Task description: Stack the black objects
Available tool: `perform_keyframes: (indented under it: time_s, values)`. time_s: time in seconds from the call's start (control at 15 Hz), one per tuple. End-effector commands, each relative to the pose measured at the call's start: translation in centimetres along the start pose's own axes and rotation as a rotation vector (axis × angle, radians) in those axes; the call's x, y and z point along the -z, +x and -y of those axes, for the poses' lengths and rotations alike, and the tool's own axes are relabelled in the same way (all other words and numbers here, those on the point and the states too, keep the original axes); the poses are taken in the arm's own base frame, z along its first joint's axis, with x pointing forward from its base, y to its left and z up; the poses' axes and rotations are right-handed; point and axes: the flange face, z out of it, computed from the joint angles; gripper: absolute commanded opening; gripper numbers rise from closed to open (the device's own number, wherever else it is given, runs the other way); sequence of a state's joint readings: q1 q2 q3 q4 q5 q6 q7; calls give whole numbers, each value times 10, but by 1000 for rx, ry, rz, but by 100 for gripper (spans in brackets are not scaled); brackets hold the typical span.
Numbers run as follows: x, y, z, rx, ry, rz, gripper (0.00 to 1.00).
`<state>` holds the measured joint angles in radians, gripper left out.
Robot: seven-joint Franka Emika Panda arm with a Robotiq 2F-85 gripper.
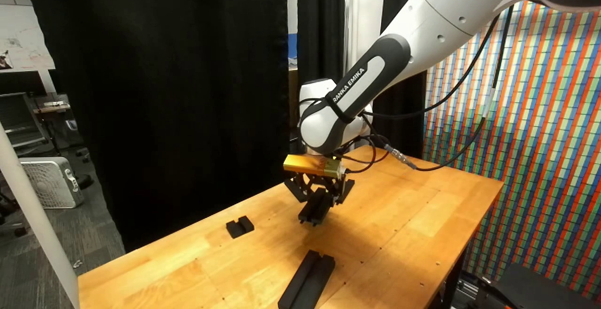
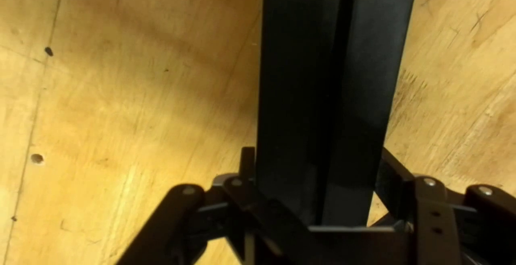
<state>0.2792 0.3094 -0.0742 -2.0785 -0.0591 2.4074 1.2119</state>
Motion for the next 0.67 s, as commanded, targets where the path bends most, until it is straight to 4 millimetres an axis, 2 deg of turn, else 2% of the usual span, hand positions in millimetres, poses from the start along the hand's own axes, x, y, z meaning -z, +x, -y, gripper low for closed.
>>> perform_keyframes:
  time_s: [0.0,0.27,0.6]
  values:
    - [25,-33,-12,-1,9,9,46]
    - [27,-70,-18,-8,12,39,46]
    - [16,-112,-24,2,-1,91,46]
